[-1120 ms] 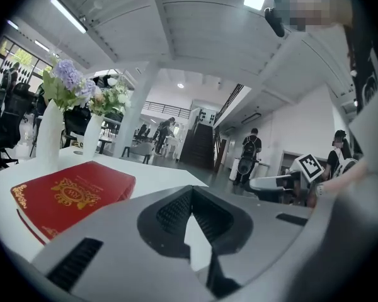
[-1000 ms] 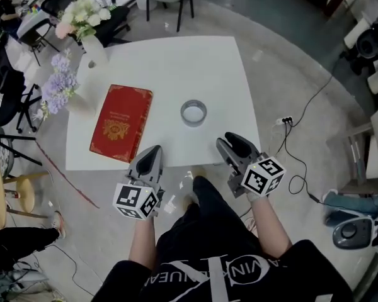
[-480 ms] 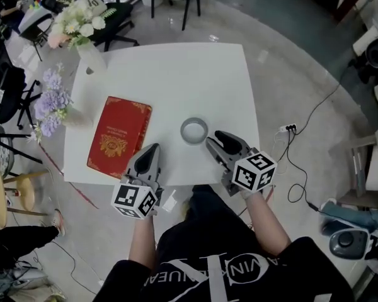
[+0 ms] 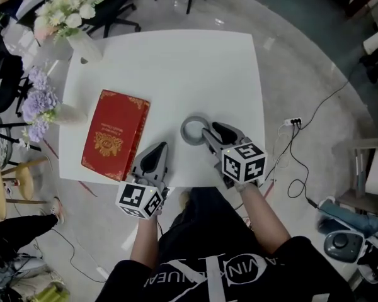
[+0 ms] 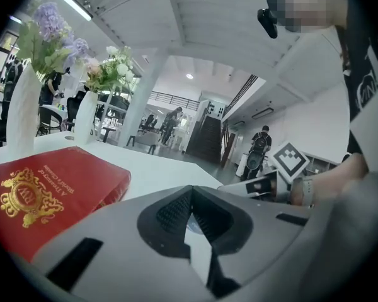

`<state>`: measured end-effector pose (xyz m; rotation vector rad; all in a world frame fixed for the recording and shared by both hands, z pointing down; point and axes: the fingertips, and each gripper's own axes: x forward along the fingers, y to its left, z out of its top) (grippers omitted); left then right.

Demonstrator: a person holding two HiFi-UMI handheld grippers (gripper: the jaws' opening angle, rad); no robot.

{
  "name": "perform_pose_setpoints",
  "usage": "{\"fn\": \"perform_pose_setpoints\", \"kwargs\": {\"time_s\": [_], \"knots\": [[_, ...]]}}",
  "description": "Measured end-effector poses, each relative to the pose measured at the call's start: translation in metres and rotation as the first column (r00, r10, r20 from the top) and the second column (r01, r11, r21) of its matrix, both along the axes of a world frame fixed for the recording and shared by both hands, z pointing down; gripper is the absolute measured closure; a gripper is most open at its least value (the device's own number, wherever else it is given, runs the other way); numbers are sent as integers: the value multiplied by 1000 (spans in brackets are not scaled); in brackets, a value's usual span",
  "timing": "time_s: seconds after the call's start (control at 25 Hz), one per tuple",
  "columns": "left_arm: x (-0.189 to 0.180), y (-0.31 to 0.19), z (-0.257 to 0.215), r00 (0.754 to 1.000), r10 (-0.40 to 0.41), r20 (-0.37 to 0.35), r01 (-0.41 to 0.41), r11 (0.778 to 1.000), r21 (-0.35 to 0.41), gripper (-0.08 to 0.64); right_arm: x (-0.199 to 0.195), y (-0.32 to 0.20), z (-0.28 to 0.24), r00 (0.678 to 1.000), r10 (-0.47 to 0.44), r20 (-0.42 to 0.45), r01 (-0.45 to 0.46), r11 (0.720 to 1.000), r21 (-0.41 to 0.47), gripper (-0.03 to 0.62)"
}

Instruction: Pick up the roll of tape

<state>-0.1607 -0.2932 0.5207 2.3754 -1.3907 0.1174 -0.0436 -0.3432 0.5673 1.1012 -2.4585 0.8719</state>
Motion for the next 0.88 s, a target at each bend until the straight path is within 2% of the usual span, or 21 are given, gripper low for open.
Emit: {"fn": "perform_pose_setpoints", "kwargs": {"time_s": [0.2, 0.52, 0.88], "knots": [[2, -4, 9, 1000, -5, 3, 5, 1000, -17, 557, -5, -12, 20, 995, -5, -96, 1, 999, -47, 447], [-3, -10, 12, 1000, -23, -6, 23, 999, -26, 557, -13, -19, 41, 983, -43, -179, 23, 993, -114, 471], [-11, -8, 15, 999, -36, -12, 36, 999, -30, 557, -17, -23, 43, 962, -66, -264, 49, 996, -69, 515]]}}
